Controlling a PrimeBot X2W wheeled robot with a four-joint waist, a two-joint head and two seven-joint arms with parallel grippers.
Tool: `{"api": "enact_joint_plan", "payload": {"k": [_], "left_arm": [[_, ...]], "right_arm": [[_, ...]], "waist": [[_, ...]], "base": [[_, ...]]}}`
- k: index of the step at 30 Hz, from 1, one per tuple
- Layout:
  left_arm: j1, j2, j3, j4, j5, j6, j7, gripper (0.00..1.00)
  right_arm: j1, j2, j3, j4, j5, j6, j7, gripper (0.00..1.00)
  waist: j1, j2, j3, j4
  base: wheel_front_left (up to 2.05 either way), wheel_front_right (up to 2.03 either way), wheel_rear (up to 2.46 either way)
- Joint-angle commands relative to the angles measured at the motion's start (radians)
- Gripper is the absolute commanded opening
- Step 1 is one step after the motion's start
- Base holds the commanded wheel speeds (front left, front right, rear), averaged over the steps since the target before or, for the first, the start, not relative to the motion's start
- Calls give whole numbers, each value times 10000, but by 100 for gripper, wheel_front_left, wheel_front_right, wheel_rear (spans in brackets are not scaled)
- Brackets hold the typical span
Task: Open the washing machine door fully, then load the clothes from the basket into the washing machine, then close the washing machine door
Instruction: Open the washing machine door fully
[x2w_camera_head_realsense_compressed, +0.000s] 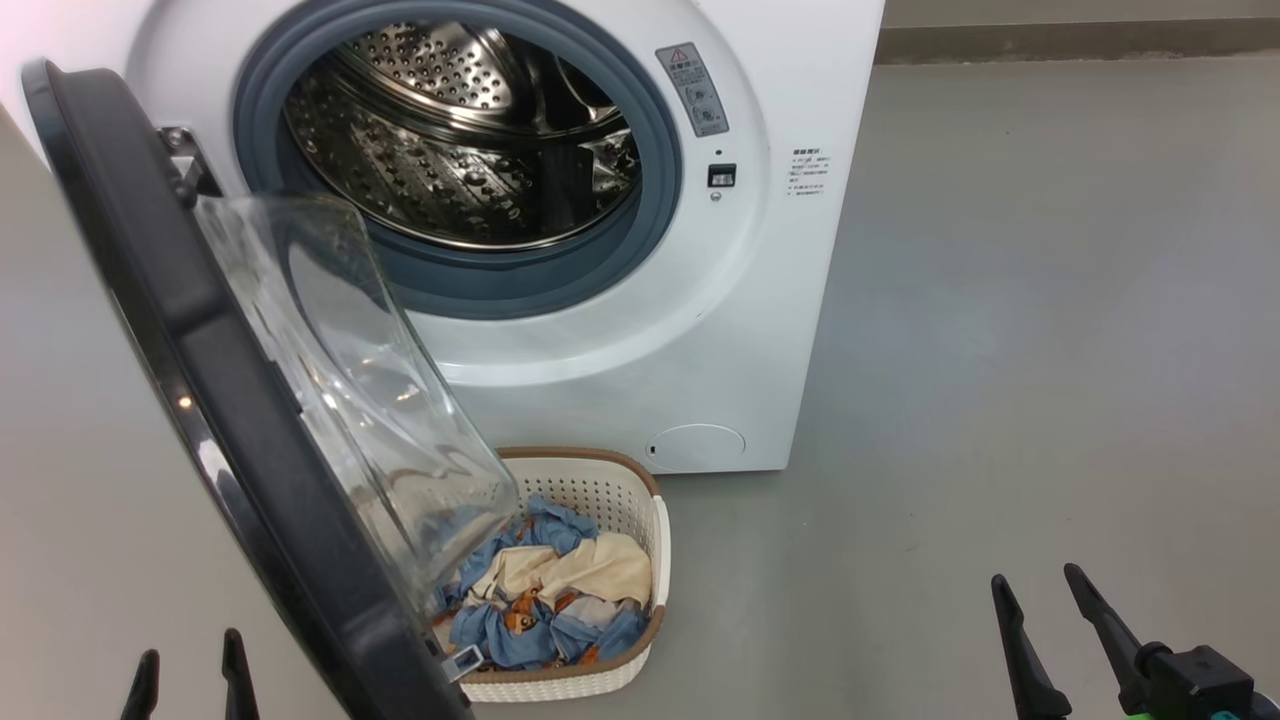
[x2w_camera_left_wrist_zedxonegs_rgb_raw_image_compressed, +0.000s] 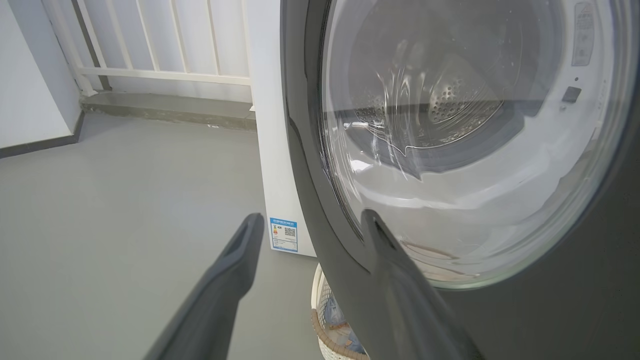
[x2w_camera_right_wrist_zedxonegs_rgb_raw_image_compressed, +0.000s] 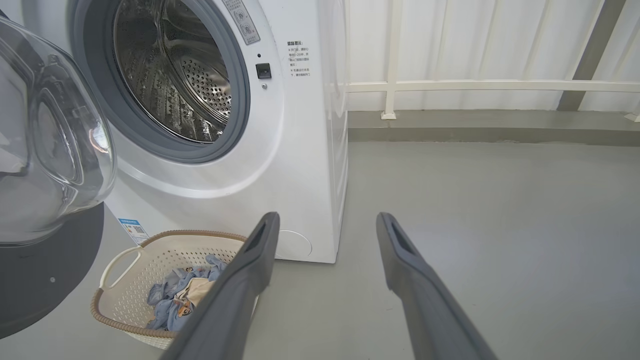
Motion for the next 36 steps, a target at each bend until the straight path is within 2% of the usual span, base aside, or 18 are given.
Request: {"api": "enact_joint_plan", "payload": {"k": [1,23,24,25,26,32,36], "left_arm": [[-99,181,257,-222,-1,20,-94,100],[-115,181,336,-309,-82,55,-94,100],[-113,181,331,-288,-107,59,-94,66],[-105,181,341,-231,-89,96,-94,18],[-115,181,360,-190,-79,123,-94,0],[-124,181,397,-221,-112,265,-94,0],[-170,181,636,-413,-556,578,-94,0]], "right_arm": [[-192,-125,166,-192,-107,16,-120,100],[-331,-83,2,22,-169,16,-120,100],[-330,-82,2,29,-168,16,-120,100],[-330,-81,2,34,-169,16,-120,100],[-327,-83,0,38,-169,16,-120,100],[-330,-76,-28,43,-176,16,-120,100],[-328,-70,-1,49,-181,16,-120,100]], "waist": [[0,0,14,23],[0,0,41,55],[0,0,40,57],[0,0,39,58],[0,0,38,60],[0,0,35,68],[0,0,27,83]], "base": [[0,0,0],[0,0,0],[0,0,0],[0,0,0],[0,0,0],[0,0,0],[0,0,0]]}}
